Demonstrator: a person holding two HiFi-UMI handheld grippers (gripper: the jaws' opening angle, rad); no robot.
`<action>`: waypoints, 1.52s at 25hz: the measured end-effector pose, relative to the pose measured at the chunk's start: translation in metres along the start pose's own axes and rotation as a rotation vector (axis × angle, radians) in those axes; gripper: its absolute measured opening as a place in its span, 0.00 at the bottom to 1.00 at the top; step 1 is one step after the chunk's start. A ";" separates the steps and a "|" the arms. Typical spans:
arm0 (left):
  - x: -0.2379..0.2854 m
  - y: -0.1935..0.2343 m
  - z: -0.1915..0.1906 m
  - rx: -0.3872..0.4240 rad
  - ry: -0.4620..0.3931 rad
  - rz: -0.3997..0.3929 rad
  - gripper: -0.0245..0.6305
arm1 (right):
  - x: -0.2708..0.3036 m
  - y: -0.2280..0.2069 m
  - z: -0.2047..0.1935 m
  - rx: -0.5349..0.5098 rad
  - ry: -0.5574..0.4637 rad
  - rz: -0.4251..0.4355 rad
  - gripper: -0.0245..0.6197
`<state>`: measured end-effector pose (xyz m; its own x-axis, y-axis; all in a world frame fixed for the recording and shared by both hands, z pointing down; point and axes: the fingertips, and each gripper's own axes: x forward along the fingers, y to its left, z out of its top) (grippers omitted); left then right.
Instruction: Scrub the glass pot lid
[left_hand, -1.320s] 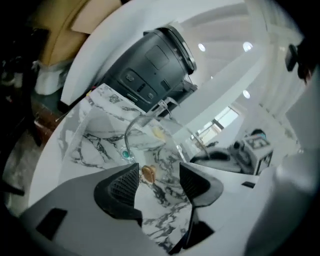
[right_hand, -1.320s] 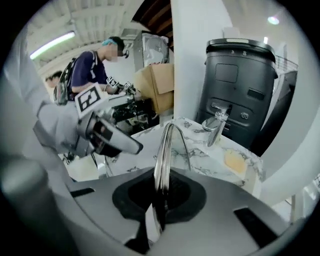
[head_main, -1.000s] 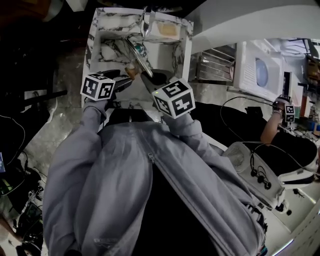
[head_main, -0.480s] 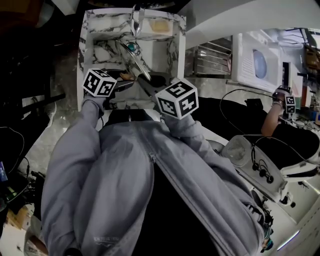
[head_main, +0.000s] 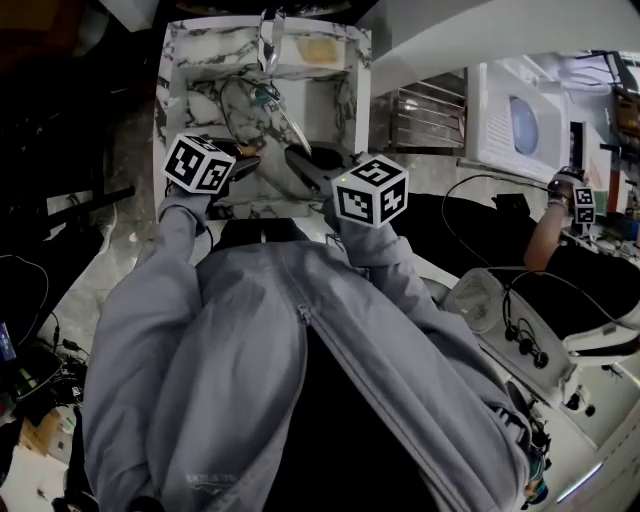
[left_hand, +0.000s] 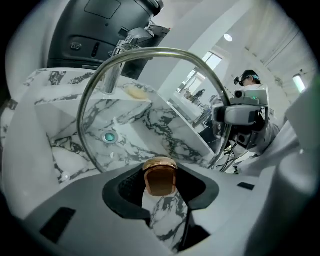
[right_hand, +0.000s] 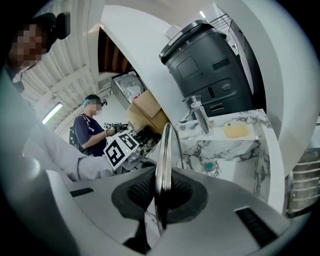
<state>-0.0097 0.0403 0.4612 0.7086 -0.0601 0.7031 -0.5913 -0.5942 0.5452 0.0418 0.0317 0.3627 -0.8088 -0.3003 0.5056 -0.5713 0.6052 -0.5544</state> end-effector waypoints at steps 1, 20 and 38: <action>-0.002 0.001 0.000 -0.011 0.005 0.013 0.32 | 0.001 -0.005 -0.001 0.014 0.004 -0.001 0.10; 0.021 0.035 0.008 -0.146 0.147 0.155 0.32 | -0.036 -0.107 0.037 -0.171 0.033 -0.417 0.25; 0.097 0.063 0.022 -0.138 0.310 0.165 0.32 | 0.035 -0.194 0.076 -0.753 0.346 -0.503 0.33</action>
<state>0.0301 -0.0206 0.5540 0.4617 0.1123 0.8799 -0.7493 -0.4815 0.4546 0.1134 -0.1525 0.4375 -0.3399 -0.4922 0.8014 -0.5032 0.8151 0.2873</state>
